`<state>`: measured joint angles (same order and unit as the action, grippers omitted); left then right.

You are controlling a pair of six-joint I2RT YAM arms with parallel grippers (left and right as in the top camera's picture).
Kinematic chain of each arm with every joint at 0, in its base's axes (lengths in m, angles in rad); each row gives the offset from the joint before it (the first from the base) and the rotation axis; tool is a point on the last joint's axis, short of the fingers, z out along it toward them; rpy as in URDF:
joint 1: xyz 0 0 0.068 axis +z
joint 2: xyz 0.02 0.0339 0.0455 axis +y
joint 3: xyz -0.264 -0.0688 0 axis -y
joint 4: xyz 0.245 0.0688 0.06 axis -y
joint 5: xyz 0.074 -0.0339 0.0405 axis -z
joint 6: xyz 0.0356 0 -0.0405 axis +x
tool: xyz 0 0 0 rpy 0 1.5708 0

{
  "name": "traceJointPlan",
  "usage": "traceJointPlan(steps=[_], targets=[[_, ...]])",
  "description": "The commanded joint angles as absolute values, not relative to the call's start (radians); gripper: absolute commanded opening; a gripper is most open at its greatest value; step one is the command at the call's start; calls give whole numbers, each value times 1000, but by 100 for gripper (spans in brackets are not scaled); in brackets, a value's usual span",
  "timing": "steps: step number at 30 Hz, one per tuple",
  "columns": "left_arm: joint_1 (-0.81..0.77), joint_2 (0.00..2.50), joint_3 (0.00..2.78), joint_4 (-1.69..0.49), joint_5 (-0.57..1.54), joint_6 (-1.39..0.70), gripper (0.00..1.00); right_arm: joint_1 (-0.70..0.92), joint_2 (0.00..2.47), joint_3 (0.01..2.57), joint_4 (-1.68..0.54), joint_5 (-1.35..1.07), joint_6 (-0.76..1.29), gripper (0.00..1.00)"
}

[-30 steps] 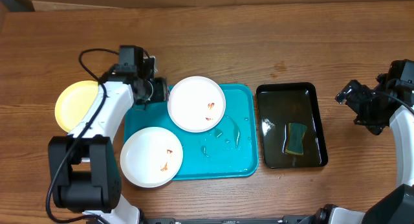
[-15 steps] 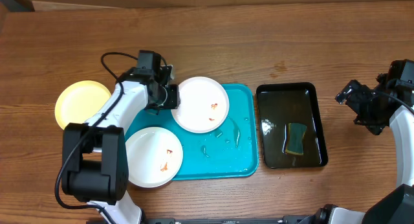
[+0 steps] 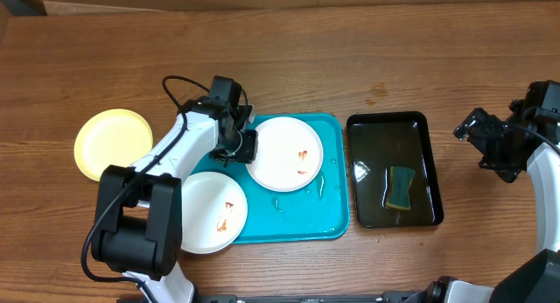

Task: Clean dirty plates on tray and stack at the side
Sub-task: 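Slide the white plate right across the teal tray with the left gripper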

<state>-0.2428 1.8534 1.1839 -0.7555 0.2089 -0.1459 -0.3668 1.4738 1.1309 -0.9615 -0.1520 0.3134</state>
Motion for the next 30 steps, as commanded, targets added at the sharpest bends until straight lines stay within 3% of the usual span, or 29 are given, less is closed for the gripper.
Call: traceJointPlan(steps=[1,6,19,22,28,30], targets=[[-249,1871,1179,-727,169,-135,36,-369,1466,1146,-955,-147,317,100],[-248,1871,1180,-636,123,-135,41,-369,1466,1146,-955,-147,317,100],[-257,1889,1148,-614,124,-134,35,-369,1466,1146,-955,-147,317,100],[-257,1889,1148,-659,124,-135,31,-369,1466,1146,-955,-147,317,100],[-257,1889,1148,-738,219,-141,11,-369,1466,1146,-955,-147,317,100],[-257,1889,1148,-756,260,-155,10,-369,1466,1146,-955,-147,317,100]])
